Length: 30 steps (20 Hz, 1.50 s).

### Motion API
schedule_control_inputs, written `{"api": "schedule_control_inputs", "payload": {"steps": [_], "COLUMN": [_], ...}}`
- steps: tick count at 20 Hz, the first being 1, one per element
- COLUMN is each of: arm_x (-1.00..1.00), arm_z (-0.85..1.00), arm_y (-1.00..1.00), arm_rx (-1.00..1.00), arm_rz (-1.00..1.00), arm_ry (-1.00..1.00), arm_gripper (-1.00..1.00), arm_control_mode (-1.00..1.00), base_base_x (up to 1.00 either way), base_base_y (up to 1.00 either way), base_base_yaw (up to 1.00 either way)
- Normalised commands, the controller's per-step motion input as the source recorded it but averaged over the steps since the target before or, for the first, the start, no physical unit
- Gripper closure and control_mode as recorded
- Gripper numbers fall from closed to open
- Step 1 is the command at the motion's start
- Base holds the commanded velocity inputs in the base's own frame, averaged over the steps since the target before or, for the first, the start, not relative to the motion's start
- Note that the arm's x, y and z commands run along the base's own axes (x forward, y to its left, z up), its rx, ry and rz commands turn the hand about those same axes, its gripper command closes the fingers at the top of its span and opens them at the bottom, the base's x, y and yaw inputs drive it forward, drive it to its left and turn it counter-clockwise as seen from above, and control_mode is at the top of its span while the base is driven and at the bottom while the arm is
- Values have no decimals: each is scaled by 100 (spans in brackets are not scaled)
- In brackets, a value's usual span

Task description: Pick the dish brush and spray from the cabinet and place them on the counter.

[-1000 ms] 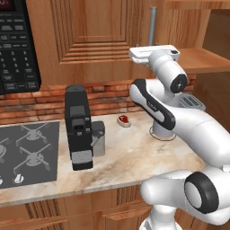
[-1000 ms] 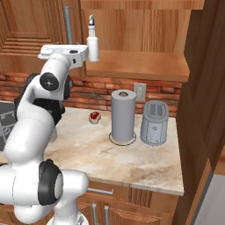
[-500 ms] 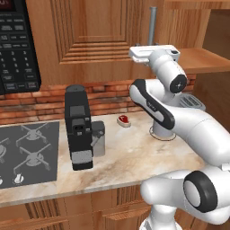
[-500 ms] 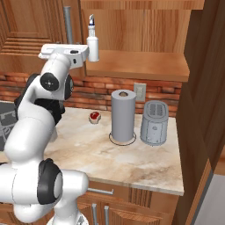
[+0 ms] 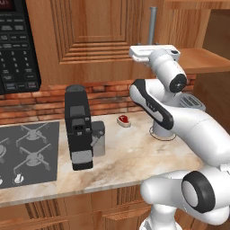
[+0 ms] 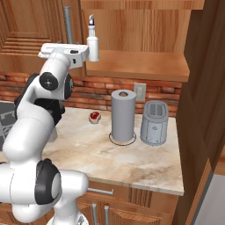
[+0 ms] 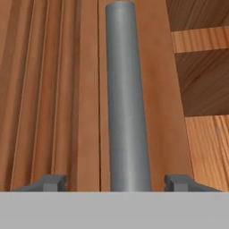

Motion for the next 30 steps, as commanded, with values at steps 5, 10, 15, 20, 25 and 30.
{"api": "schedule_control_inputs", "payload": {"steps": [5, 10, 15, 20, 25, 30], "arm_x": [20, 21, 28, 27, 29, 29], "arm_z": [0, -3, -6, -6, -9, -16], "arm_y": [0, 0, 0, 0, 0, 6], "arm_rx": [0, 0, 0, 0, 0, 0], "arm_rz": [0, 2, 6, 12, 13, 8], "arm_ry": [0, 1, 5, 7, 7, 2], "arm_gripper": [100, 100, 100, 100, 100, 100], "arm_control_mode": [-100, -100, -100, -100, -100, -100], "base_base_x": [0, 0, 0, 0, 0, 0], "base_base_y": [0, 0, 0, 0, 0, 0], "base_base_yaw": [0, 0, 0, 0, 0, 0]}}
